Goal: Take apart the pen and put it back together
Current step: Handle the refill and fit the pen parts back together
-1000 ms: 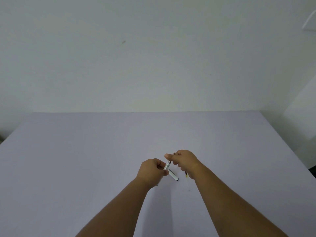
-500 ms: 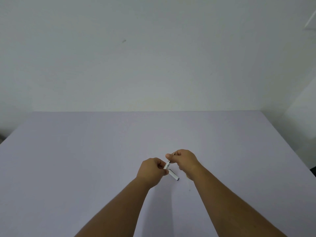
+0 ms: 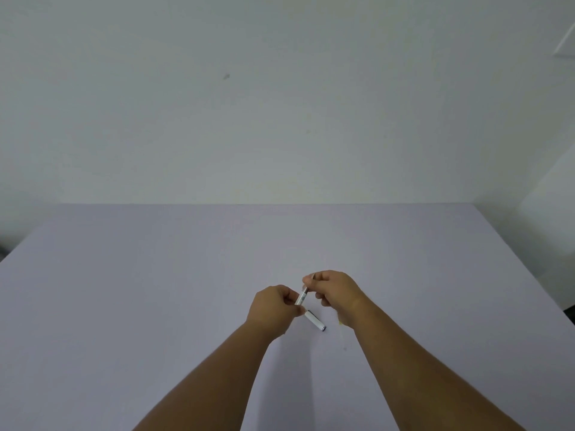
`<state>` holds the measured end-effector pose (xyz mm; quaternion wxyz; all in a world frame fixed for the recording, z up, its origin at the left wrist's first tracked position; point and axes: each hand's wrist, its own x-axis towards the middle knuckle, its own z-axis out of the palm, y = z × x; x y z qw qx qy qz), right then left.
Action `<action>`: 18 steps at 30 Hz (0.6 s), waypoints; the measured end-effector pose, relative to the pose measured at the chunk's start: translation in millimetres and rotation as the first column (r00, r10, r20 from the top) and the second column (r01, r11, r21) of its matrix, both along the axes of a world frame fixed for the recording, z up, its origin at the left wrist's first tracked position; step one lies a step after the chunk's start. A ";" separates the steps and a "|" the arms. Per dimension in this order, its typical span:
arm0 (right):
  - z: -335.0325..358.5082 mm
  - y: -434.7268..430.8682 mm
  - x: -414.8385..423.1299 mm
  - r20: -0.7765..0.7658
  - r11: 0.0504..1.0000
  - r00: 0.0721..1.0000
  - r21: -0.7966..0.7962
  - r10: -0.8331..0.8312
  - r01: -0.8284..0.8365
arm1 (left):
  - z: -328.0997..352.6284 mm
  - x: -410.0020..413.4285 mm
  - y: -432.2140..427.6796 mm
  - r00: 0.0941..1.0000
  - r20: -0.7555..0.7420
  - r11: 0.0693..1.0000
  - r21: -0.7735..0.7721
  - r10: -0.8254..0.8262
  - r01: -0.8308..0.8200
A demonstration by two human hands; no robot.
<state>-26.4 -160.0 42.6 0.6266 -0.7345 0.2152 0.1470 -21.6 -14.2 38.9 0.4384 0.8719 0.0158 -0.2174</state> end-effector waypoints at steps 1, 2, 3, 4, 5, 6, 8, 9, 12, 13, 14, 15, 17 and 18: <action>-0.4 0.0 -0.2 0.012 1.000 1.000 -0.019 -0.009 0.009 | -0.3 0.2 0.1 1.000 0.009 1.000 0.009 -0.006 0.006; -1.4 0.5 0.2 0.012 0.999 1.000 -0.039 -0.025 0.025 | -1.1 0.0 -0.1 1.000 0.018 1.000 0.022 -0.014 0.014; -1.5 1.5 0.6 0.001 0.998 0.999 -0.052 -0.041 0.041 | -2.1 -0.8 -0.7 1.000 0.023 0.999 0.032 -0.020 0.019; -1.6 2.7 1.5 -0.015 0.997 0.999 -0.066 -0.052 0.051 | -3.1 -1.9 -1.2 0.999 0.027 0.999 0.037 -0.020 0.019; -0.9 4.3 2.7 -0.032 0.995 0.998 -0.086 -0.059 0.056 | -4.2 -3.0 -1.7 0.999 0.033 0.999 0.040 -0.016 0.015; -0.6 5.4 4.0 -0.045 0.992 0.997 -0.111 -0.063 0.057 | -5.3 -3.8 -2.0 0.999 0.039 0.999 0.043 -0.011 0.010; -1.9 6.9 6.2 -0.056 0.987 0.996 -0.151 -0.066 0.057 | -7.6 -4.5 -2.2 0.999 0.041 0.999 0.047 0.000 -0.002; -2.7 7.5 6.5 -0.055 0.987 0.996 -0.150 -0.063 0.054 | -8.4 -4.5 -2.1 0.999 0.035 0.999 0.050 0.005 -0.007; -7.5 5.8 5.7 -0.043 0.996 0.998 -0.080 -0.034 0.030 | -10.1 -3.9 0.6 0.999 -0.013 0.998 0.050 0.035 -0.034; -10.0 4.9 5.5 -0.042 0.997 0.998 -0.072 -0.042 0.039 | -10.9 -3.4 2.7 0.998 -0.037 0.998 0.049 0.053 -0.051; -14.2 3.4 5.4 -0.038 0.993 0.997 -0.103 -0.063 0.058 | -11.9 -2.7 4.9 0.995 -0.062 0.996 0.046 0.074 -0.071; -19.3 1.5 5.3 -0.024 0.980 0.997 -0.184 -0.075 0.069 | -13.6 -2.0 7.4 0.991 -0.085 0.995 0.042 0.099 -0.096; -32.2 -1.2 4.4 -0.007 0.913 1.000 -0.408 -0.025 0.020 | -19.0 -0.7 11.4 0.982 -0.121 0.989 0.028 0.147 -0.145; -40.1 -1.0 3.5 -0.017 0.877 1.000 -0.480 0.015 -0.021 | -22.1 -0.3 12.6 0.976 -0.139 0.986 0.016 0.168 -0.168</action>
